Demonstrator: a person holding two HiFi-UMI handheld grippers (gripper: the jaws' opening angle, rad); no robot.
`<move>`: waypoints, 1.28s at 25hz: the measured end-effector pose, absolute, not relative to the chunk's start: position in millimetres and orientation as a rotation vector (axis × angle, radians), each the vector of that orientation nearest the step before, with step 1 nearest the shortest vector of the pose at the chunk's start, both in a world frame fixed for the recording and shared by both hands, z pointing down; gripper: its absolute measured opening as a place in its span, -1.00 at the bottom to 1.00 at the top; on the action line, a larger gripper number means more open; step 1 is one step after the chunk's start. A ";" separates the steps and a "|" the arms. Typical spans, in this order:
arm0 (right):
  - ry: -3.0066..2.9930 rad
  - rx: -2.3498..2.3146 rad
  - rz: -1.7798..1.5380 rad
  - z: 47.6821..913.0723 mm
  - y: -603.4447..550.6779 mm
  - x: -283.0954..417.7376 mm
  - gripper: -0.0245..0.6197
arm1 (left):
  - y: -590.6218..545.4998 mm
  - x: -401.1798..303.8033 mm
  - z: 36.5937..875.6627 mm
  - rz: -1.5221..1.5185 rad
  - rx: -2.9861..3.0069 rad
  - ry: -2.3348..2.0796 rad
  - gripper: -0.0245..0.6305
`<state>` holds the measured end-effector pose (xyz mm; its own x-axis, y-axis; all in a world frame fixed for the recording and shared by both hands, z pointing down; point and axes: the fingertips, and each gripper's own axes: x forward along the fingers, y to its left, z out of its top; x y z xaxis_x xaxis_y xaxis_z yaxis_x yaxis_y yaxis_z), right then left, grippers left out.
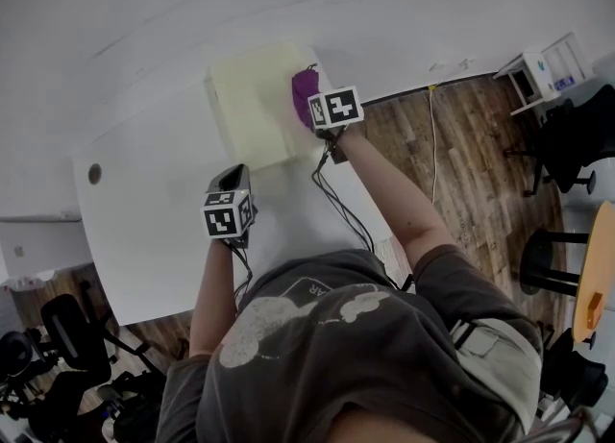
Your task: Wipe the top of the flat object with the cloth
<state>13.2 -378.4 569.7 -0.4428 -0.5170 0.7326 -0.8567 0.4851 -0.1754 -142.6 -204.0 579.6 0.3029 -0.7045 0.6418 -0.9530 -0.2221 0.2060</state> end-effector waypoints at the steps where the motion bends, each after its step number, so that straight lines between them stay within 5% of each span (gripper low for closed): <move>1: -2.122 1.137 0.730 569.7 -378.7 15.5 -0.70 | -203.9 -142.7 579.7 0.566 2.004 -1.468 -0.93; 13: -2.077 1.173 0.797 563.9 -373.1 27.2 -0.70 | -201.4 -144.5 579.3 0.542 2.019 -1.493 -0.93; 32: -2.276 0.734 0.724 538.5 -264.2 -113.4 -0.70 | -200.6 -144.3 568.5 0.577 2.104 -1.489 -0.93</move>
<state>-113.4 -264.2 538.5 -0.6448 -0.3079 0.6996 -0.6554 0.6937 -0.2987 -144.3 -200.6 568.5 0.3137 -0.7387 0.5966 -0.9478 -0.2809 0.1506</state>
